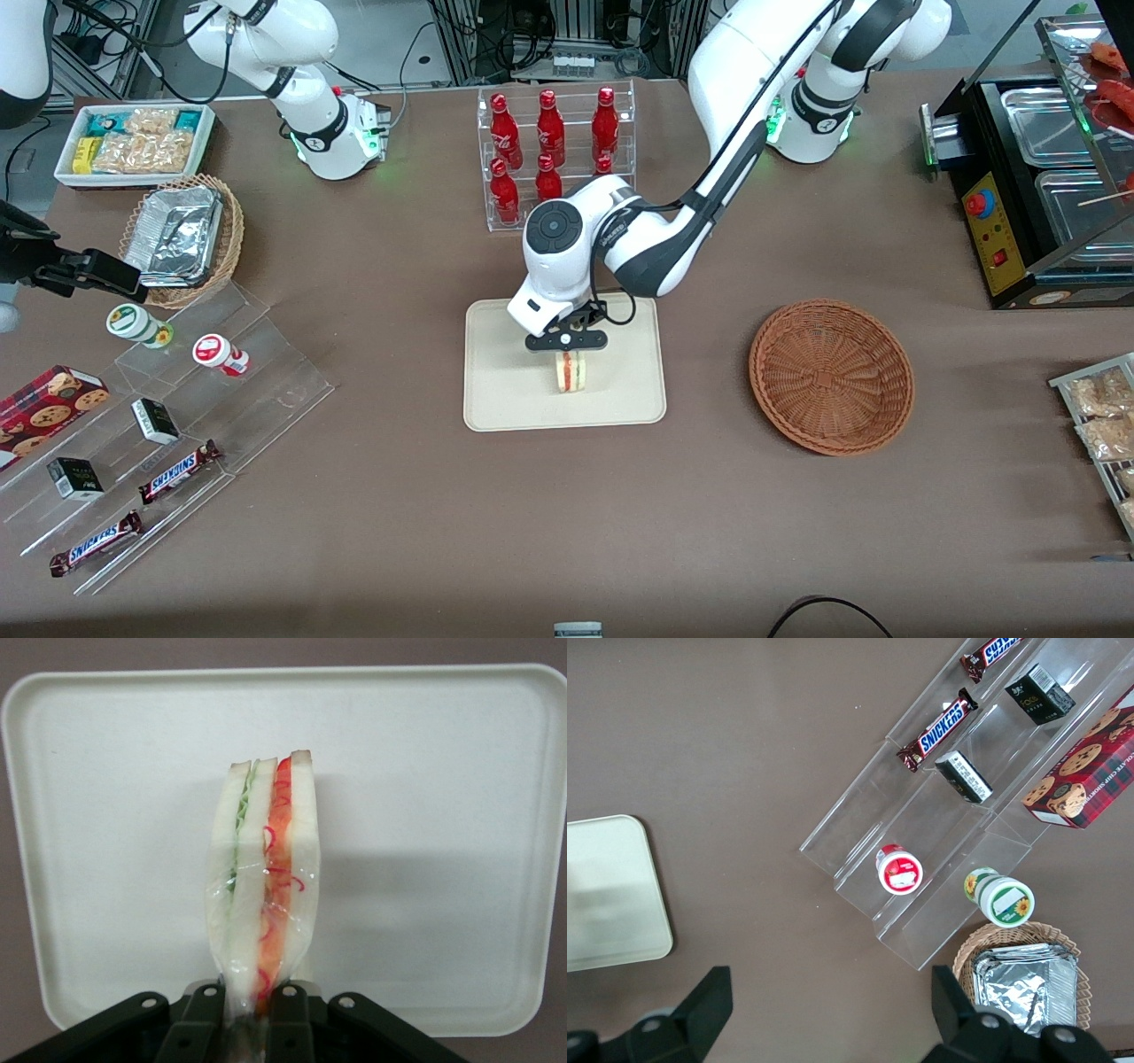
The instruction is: Place sandwich from basket to tray
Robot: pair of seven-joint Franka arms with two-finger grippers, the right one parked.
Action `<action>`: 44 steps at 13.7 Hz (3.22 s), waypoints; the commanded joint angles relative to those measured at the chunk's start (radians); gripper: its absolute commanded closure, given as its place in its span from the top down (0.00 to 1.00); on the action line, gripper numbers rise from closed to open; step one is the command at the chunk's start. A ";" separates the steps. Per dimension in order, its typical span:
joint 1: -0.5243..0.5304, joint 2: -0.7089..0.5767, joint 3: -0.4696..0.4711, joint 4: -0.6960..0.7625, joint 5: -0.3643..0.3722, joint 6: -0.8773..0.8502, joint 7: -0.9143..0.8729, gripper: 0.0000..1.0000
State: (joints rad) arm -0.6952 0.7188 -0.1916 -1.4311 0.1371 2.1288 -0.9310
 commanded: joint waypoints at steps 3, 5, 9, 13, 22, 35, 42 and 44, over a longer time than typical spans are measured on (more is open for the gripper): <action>-0.046 0.047 0.008 0.038 0.024 0.032 -0.029 0.00; -0.046 0.050 0.008 0.038 0.024 0.039 -0.031 0.00; -0.044 0.056 0.011 0.035 0.039 0.039 -0.049 0.00; -0.037 0.080 0.011 0.034 0.093 0.040 -0.095 0.00; -0.021 0.021 0.011 0.038 0.085 -0.001 -0.100 0.99; 0.258 -0.278 0.006 0.029 0.032 -0.265 -0.071 0.99; 0.442 -0.409 0.007 0.021 -0.063 -0.453 0.235 0.99; 0.511 -0.452 0.006 0.020 -0.108 -0.509 0.360 0.99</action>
State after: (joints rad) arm -0.2418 0.3305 -0.1761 -1.3767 0.0728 1.6603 -0.6711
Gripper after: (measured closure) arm 0.004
